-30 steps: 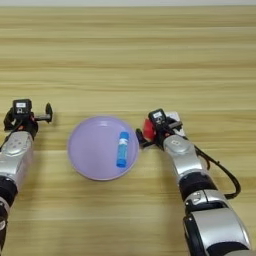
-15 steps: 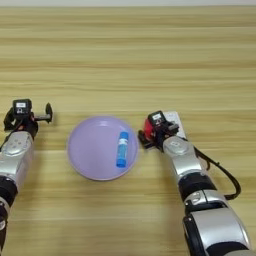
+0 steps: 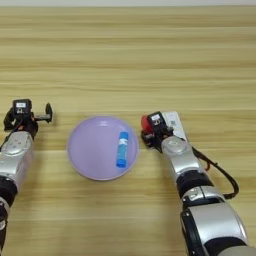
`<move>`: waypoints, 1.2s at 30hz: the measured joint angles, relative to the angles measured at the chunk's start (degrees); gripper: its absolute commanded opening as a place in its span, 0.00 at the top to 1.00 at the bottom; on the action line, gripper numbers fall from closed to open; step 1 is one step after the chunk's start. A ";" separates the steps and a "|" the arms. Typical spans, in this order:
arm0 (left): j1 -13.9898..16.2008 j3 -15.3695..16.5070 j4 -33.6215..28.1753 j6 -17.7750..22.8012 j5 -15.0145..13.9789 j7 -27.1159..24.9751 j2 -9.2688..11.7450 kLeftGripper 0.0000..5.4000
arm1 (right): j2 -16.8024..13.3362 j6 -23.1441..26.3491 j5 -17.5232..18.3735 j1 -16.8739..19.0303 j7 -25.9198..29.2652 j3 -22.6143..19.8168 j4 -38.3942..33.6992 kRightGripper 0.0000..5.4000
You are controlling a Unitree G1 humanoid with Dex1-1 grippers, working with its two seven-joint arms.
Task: Move the objects on the table
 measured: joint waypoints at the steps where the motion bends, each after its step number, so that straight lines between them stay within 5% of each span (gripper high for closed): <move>1: 0.00 0.00 0.00 0.00 0.00 0.00 0.00 0.00 | 0.08 0.00 0.00 -0.10 -0.10 -0.04 0.11 0.58; 23: -0.01 -0.01 0.06 0.00 0.00 0.01 0.00 0.00 | 0.27 -1.26 0.40 -0.32 -0.41 -0.44 0.44 0.58; 36: -0.03 -0.02 0.07 -0.01 0.00 0.02 -0.01 0.00 | 0.23 -2.50 2.12 1.01 0.78 -1.57 -6.50 0.58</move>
